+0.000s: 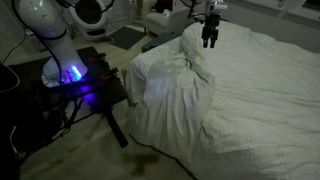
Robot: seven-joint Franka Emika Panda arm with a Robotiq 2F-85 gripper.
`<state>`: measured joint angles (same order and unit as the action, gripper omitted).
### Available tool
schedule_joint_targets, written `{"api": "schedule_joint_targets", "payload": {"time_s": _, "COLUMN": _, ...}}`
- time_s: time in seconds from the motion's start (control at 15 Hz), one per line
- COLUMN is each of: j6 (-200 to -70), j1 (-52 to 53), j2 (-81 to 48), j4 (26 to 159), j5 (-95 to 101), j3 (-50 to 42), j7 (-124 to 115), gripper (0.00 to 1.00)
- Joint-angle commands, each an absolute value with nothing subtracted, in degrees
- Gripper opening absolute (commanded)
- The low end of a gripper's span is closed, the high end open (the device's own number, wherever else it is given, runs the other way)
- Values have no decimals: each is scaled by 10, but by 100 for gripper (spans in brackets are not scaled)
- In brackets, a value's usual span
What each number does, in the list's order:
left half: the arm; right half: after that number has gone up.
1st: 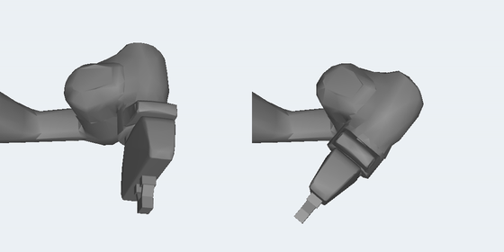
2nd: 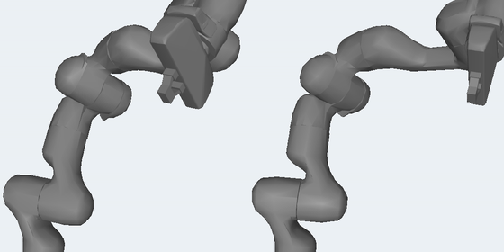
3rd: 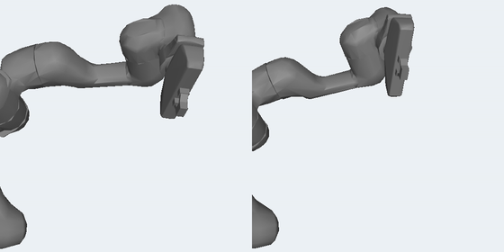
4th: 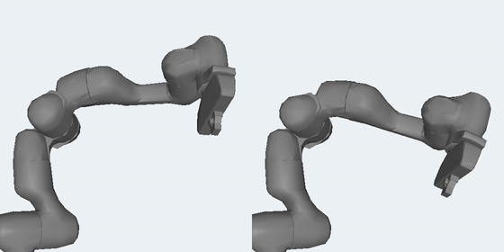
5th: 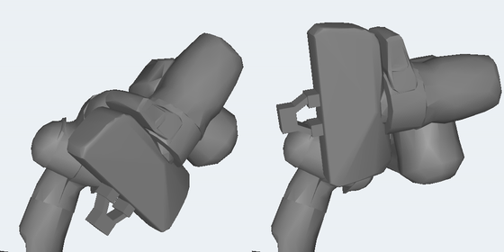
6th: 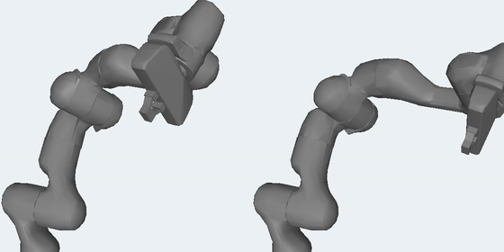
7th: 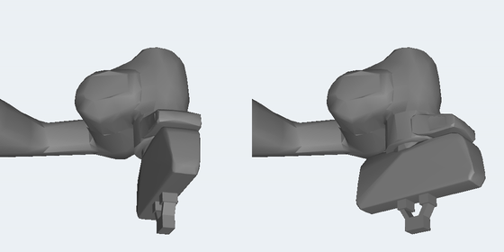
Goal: Uncover the beddings on the bottom right corner of the bed
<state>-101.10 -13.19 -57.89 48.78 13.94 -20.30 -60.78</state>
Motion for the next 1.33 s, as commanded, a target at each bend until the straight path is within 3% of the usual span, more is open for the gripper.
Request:
{"api": "schedule_joint_targets", "payload": {"time_s": 0.0, "j6": -1009, "j1": -118, "j2": -522, "j4": 598, "j5": 142, "j3": -194, "j7": -572, "gripper": 100}}
{"api": "schedule_joint_targets", "payload": {"time_s": 0.73, "j6": -1081, "j1": -87, "j2": -377, "j4": 891, "j5": 188, "j3": -207, "j7": -545, "gripper": 100}}
{"api": "schedule_joint_targets", "payload": {"time_s": 1.27, "j6": -1335, "j1": -37, "j2": -228, "j4": 1115, "j5": 348, "j3": -237, "j7": -629, "gripper": 100}}
